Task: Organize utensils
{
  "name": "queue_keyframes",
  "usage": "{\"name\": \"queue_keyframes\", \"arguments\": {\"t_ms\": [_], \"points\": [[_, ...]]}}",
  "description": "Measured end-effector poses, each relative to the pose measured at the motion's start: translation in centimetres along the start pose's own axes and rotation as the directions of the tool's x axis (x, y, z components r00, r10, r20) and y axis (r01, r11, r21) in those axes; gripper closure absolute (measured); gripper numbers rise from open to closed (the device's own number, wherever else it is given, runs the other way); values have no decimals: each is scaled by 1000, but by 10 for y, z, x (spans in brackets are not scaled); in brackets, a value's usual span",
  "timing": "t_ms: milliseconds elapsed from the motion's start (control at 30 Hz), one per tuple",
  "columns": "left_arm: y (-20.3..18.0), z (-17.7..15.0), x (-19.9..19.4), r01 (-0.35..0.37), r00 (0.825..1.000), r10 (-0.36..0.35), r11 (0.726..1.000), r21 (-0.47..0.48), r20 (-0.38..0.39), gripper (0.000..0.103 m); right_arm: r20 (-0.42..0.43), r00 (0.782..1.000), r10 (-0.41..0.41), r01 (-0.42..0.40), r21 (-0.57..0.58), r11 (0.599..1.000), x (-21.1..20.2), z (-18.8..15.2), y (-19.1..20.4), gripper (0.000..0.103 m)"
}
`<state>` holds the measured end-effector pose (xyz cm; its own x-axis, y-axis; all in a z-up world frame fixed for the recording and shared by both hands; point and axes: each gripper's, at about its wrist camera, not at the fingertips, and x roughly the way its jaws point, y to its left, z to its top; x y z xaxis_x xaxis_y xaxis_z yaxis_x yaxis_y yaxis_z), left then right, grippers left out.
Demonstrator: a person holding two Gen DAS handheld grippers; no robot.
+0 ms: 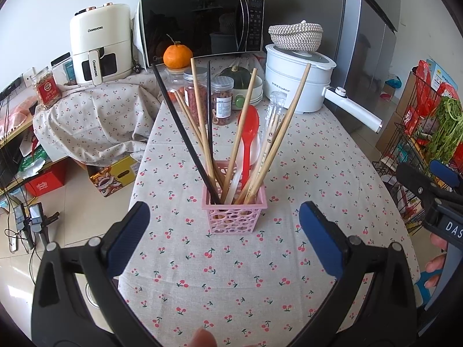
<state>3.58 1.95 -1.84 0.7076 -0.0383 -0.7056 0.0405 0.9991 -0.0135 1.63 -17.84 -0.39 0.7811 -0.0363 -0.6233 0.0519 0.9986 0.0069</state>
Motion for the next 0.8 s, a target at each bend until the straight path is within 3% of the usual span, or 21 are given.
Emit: {"name": "queue_keyframes", "arguments": {"t_ms": [800], "points": [[-2,3,-12,-4,998,4,1000,5,62,0,37,999,-12,12,14,1000,-6,2,-1,0]]}}
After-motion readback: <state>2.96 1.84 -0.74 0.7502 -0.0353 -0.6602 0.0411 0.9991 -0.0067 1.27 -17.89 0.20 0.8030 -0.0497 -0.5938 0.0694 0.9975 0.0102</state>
